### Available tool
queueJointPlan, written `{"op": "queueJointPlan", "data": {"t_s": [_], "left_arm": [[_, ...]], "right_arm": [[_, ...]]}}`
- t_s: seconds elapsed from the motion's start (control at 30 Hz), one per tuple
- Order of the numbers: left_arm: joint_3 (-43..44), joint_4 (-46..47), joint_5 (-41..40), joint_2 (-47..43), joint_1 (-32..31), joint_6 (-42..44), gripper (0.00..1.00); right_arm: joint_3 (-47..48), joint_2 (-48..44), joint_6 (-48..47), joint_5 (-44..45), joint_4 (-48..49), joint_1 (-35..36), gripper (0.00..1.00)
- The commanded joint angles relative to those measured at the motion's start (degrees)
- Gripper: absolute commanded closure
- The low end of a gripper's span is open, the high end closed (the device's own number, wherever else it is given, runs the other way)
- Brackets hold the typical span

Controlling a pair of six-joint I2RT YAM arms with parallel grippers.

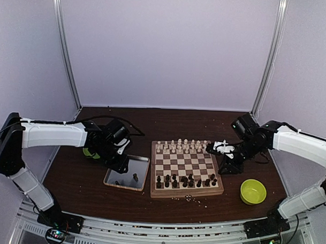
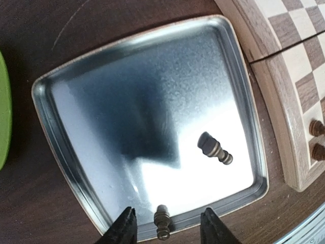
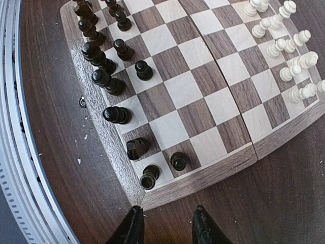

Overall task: Set up the chess pieces on the board
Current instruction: Pick up the pawn from the storage box.

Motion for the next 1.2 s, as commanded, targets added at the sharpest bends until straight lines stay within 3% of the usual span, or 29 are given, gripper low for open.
{"op": "queueJointPlan", "data": {"t_s": [0.0, 0.13, 0.4, 0.67, 0.97, 1.17], "left_arm": [[1.42, -6.69, 3.51, 0.39, 0.13, 3.67, 0.57], [-0.52, -12.44, 4.43, -1.89, -0.11, 1.70, 0.57], [-1.91, -11.60, 3.99, -1.17, -0.68, -1.13, 0.58], [1.10, -10.84, 3.46, 4.40, -0.66, -0.16, 0.74], [1.86, -8.96, 4.01, 7.13, -0.66, 0.50, 0.81], [2.78, -8.47, 4.28, 8.40, -0.66, 1.27, 0.90]], "right_arm": [[-1.73, -2.77, 1.17, -3.39, 3.47, -2.31, 0.67], [-2.89, -4.39, 1.27, -5.14, 4.47, -3.95, 0.66], [-2.05, -4.14, 0.99, -6.69, 4.37, -4.18, 0.66], [-2.63, -4.40, 0.77, -6.54, 4.11, -4.26, 0.66], [-2.69, -3.55, 0.60, -6.68, 4.04, -4.36, 0.67], [-2.48, -2.57, 0.43, -6.81, 3.85, -4.35, 0.67]]}}
